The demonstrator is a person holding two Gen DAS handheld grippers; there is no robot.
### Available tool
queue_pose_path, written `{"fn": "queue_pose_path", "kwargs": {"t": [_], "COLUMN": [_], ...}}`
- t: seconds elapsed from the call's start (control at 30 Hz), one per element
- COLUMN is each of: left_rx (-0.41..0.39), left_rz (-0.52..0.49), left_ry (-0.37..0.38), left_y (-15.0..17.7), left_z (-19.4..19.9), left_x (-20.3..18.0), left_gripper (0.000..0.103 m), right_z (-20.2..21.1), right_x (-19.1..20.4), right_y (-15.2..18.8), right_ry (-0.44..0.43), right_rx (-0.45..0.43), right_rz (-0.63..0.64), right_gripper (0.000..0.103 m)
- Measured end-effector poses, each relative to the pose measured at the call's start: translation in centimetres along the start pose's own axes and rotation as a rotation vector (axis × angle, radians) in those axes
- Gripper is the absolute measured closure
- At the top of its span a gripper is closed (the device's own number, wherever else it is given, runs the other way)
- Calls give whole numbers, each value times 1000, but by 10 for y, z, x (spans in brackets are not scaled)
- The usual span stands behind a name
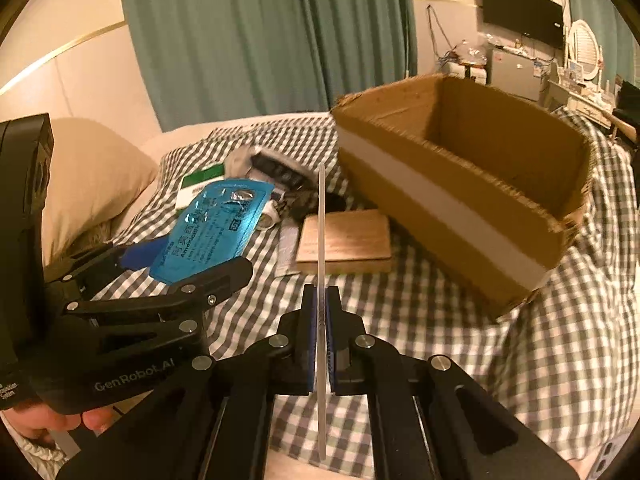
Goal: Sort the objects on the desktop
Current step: 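Lift the comb and blister pack and carry them over the box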
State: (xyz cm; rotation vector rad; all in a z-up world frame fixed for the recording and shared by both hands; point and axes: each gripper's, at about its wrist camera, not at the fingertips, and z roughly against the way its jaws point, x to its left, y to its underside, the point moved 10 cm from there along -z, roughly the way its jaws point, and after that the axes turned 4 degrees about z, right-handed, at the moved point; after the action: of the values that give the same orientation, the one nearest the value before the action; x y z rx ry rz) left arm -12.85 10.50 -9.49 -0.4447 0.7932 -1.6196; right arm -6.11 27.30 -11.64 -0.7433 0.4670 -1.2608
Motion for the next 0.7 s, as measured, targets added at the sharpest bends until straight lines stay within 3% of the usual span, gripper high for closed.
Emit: {"fn": "queue_pose_path", "kwargs": {"t": [0.37,0.7], "left_rx": [-53,-104], "left_rz": [-41,-75], "left_ry": [45,72], "left_y": [-44,-82], "left_z": [-1,-19], "left_x": [-38,-57], "left_gripper": [32,32], "right_z": [21,15], "right_x": [-27,-62], "right_y": [-35,-58], "right_ry": [45,83], "right_rx": [-58,-77], "right_rz": [9,8], "right_gripper": [100,100]}}
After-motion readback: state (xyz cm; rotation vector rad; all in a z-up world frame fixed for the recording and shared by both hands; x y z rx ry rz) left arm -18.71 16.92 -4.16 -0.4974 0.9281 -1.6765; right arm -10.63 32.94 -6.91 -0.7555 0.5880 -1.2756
